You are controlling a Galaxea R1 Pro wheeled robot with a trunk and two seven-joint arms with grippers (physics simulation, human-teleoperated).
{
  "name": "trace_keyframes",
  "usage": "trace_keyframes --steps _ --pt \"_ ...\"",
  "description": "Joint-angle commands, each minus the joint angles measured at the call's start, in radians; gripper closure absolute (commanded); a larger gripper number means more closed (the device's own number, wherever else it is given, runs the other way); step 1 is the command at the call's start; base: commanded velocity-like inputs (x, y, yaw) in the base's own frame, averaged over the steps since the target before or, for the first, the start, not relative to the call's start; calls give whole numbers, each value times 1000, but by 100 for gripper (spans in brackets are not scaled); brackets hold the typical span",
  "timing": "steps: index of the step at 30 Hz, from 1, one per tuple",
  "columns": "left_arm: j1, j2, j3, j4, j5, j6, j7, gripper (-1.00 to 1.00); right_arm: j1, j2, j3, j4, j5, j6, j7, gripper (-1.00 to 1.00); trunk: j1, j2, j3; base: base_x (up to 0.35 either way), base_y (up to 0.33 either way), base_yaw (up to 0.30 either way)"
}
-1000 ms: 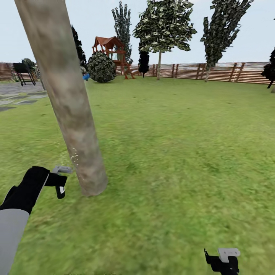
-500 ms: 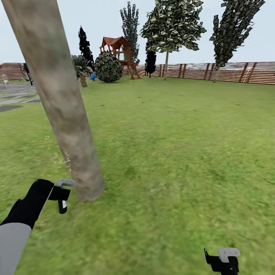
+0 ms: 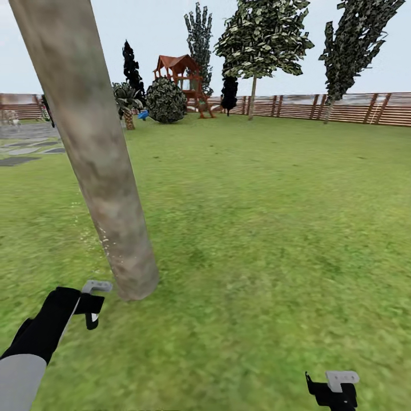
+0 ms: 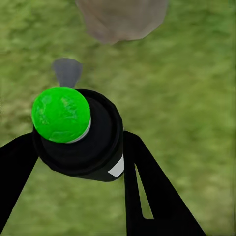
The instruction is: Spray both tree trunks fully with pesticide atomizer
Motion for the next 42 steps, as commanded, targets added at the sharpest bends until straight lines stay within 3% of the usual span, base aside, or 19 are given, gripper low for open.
trace_keyframes --steps 1,7,12,22,42 --pt "1 -8 20 0 -1 -6 2 100 0 0 0 0 0 0 0 -100 0 0 0 78 -79 265" --pt "8 -15 32 -1 -2 -12 17 100 0 0 0 0 0 0 0 -100 0 0 0 156 -199 276" --pt "10 -37 31 -1 -2 -14 37 100 0 0 0 0 0 0 0 -100 0 0 0 142 -242 119" --pt "13 -37 32 -3 -2 -14 39 100 0 0 0 0 0 0 0 -100 0 0 0 -9 -272 15" --pt "13 -37 32 -16 0 -14 41 100 0 0 0 -1 0 0 0 -100 0 0 0 53 -232 191"
